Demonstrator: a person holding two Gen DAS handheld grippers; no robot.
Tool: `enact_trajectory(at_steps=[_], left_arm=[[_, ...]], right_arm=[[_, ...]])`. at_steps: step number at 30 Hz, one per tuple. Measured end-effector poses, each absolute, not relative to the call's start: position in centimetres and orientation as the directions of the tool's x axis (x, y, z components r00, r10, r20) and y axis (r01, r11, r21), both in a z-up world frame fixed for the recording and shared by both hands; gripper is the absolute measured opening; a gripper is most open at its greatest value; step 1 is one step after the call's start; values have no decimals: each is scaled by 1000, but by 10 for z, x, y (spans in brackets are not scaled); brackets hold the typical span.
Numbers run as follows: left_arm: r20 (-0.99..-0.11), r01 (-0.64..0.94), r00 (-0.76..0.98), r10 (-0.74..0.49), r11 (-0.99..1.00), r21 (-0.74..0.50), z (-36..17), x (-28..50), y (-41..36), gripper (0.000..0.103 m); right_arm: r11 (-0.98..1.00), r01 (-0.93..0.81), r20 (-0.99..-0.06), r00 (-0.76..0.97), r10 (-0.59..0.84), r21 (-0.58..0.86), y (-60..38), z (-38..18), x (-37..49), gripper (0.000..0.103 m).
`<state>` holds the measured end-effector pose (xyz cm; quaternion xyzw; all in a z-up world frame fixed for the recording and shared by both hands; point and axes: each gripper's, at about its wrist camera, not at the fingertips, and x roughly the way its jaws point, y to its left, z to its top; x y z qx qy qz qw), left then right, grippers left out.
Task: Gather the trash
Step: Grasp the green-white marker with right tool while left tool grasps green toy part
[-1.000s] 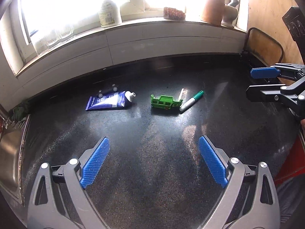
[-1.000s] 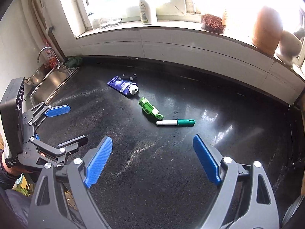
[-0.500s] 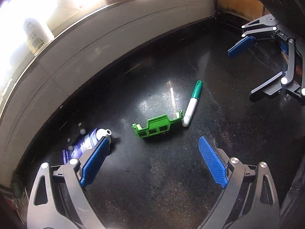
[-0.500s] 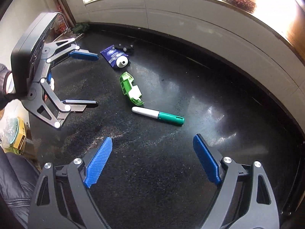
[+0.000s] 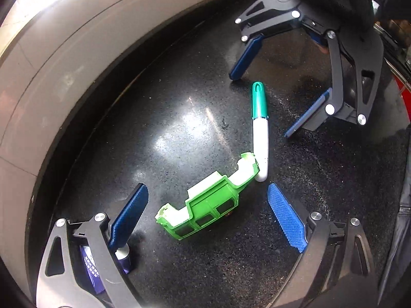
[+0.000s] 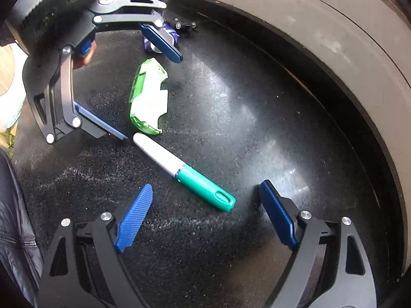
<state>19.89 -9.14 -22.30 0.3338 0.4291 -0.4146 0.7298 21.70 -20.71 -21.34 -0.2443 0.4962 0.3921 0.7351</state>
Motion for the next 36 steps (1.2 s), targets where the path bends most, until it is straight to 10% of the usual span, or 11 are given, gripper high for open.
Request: enact_trajectory(at_steps=[4, 9, 15, 19, 21, 22, 31, 36], left_arm=[[-912, 893, 222, -345, 447, 48, -226, 207, -88, 87], [-908, 883, 212, -362, 469, 19, -224, 200, -85, 64], [-919, 839, 244, -309, 542, 40, -217, 195, -90, 21], [-911, 738, 269, -311, 675, -12, -204, 193, -84, 27], [-896, 639, 327, -300, 769, -25, -192, 195, -80, 88], [-886, 580, 366, -283, 814, -20, -186, 194, -75, 95], [-895, 278, 429, -123, 961, 1, -203, 238, -108, 94], [-910, 209, 410, -64, 978, 25, -218, 252, -116, 68]], right_arm=[[526, -850, -918, 179, 354, 37, -201, -211, 222, 67], [509, -858, -919, 145, 367, 68, -194, -204, 222, 19], [562, -822, -930, 130, 344, 92, -200, -202, 205, 14], [627, -774, -929, 162, 333, 89, -213, -193, 188, 14], [670, -735, -923, 181, 339, 102, -223, -188, 180, 14], [690, -715, -921, 187, 343, 113, -229, -187, 177, 14], [799, -577, -899, 245, 363, 166, -269, -179, 161, 14], [831, -536, -895, 283, 346, 152, -284, -170, 155, 14]])
